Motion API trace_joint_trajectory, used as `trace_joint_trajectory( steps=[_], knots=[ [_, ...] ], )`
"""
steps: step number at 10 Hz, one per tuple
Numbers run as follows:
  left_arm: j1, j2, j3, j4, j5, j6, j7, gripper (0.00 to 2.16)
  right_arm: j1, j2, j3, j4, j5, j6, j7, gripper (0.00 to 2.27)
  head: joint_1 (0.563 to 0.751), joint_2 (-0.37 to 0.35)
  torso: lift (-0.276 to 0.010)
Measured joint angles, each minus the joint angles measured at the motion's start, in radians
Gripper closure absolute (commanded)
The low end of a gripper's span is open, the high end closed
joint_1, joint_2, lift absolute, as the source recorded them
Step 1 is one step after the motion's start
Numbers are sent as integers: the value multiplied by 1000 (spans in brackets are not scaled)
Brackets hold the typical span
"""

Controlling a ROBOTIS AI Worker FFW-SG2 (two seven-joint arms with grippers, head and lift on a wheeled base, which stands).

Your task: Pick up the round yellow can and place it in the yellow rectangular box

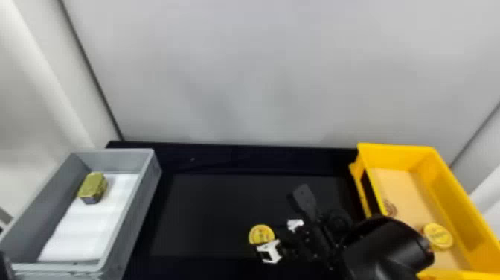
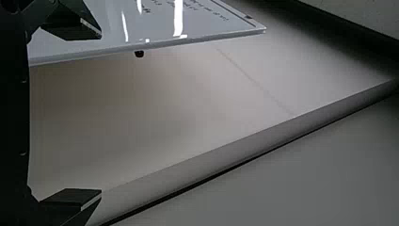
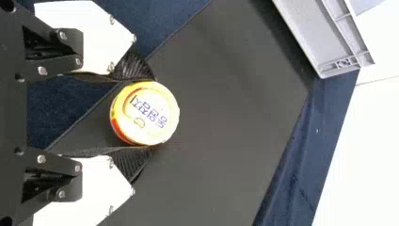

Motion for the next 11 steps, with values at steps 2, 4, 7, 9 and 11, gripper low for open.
trace_joint_trajectory(
  steps=[2,4,7,9,11],
  knots=[
    [0,0,0,0,0,-1,0,98,4,-1,-4,-11,0,4,0,740,694,14,-60],
    [0,0,1,0,0,0,0,96,10,-3,-11,-43,1,18,1,740,694,14,-60],
    [1,0,1,1,0,1,1,98,18,-9,-43,-182,39,90,24,740,694,14,-60],
    [1,0,3,1,0,1,1,96,17,-10,-81,-280,108,137,63,740,694,14,-60],
    [0,0,4,2,0,1,1,98,12,-6,-120,-345,160,162,71,740,694,14,-60]
  ],
)
